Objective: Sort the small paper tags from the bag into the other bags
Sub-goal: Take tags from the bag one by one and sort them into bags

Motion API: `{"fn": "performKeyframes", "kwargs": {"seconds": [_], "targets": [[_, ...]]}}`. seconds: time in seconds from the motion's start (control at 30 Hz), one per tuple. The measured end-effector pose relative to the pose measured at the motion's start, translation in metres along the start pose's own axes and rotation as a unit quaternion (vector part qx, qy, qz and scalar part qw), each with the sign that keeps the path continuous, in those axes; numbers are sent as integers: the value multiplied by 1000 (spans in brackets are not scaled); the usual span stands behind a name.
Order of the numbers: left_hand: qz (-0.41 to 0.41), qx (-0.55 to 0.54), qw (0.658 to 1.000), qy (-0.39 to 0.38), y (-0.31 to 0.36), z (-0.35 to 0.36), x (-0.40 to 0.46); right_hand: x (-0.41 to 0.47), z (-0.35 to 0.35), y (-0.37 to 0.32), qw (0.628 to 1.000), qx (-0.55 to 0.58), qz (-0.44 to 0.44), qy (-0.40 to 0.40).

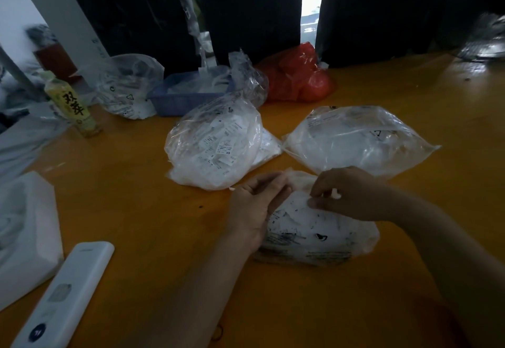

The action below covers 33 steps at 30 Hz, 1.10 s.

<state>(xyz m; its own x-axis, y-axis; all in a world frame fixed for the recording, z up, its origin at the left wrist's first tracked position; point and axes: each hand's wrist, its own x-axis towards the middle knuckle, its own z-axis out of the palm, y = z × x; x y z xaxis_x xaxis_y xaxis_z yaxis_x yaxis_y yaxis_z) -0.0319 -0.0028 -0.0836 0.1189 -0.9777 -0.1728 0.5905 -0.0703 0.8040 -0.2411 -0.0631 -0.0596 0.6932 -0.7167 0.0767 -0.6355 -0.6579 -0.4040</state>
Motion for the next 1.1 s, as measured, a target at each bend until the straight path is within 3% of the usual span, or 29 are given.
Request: {"fn": "performKeyframes", "kwargs": {"seconds": [0.17, 0.37, 0.63, 0.8, 0.9, 1.0, 1.1], "targets": [[-4, -17, 1000, 0, 0, -2, 1, 0, -10, -1, 983, 132, 70, 106], [-8, -30, 999, 5, 0, -2, 2, -2, -14, -6, 961, 216, 104, 138], [-5, -64, 998, 18, 4, 0, 1, -5, -16, -9, 991, 57, 93, 83], [-8, -83, 996, 6, 6, 0, 1, -4, -18, -11, 986, 90, 73, 123], [-8, -77, 997, -4, 6, -1, 2, -6, -20, -15, 958, 198, 118, 170], [-11, -62, 998, -14, 6, -2, 1, -6, -21, -18, 908, 349, 141, 186], [-15, -55, 998, -19, 6, -2, 1, -7, -22, -24, 884, 405, 142, 187]]}}
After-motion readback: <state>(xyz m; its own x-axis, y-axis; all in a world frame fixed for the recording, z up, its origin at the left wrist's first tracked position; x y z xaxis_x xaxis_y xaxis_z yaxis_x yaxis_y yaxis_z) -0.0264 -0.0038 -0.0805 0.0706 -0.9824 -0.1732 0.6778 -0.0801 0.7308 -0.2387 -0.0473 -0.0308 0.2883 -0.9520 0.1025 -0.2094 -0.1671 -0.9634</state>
